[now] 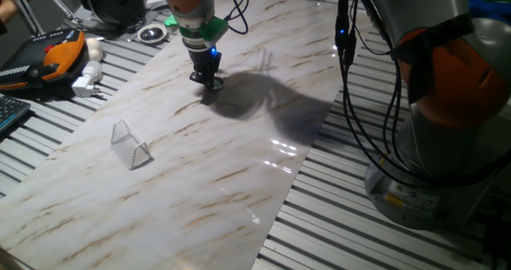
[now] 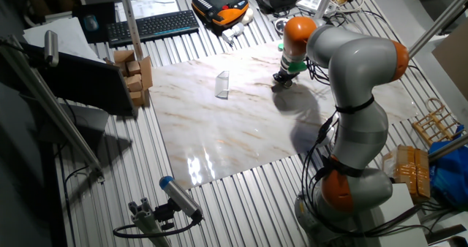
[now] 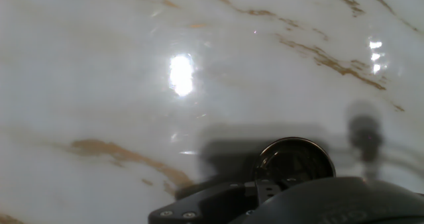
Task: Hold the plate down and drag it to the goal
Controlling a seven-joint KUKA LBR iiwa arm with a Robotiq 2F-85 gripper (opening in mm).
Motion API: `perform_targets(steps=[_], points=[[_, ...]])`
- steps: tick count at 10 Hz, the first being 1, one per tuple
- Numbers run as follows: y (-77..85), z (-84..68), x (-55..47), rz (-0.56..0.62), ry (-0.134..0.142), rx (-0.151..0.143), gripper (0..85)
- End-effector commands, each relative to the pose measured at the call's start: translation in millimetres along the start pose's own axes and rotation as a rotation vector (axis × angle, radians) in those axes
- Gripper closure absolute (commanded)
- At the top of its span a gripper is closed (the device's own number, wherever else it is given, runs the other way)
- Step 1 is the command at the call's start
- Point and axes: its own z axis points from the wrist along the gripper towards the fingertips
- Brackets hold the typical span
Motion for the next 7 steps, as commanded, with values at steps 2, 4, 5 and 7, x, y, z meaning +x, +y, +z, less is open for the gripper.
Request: perform_targets(steps=[2,4,5,7], points=[[3.7,0.9,1.0,0.005,-0.002,0.000,85.0],[5.6,-0.5,1.1,0.008,-0.002,0.005,85.0],[6.9,0.0,1.7,0.008,-0.002,0.005,85.0],[8.4,-0.1,2.3,0.009,-0.002,0.005,85.0]])
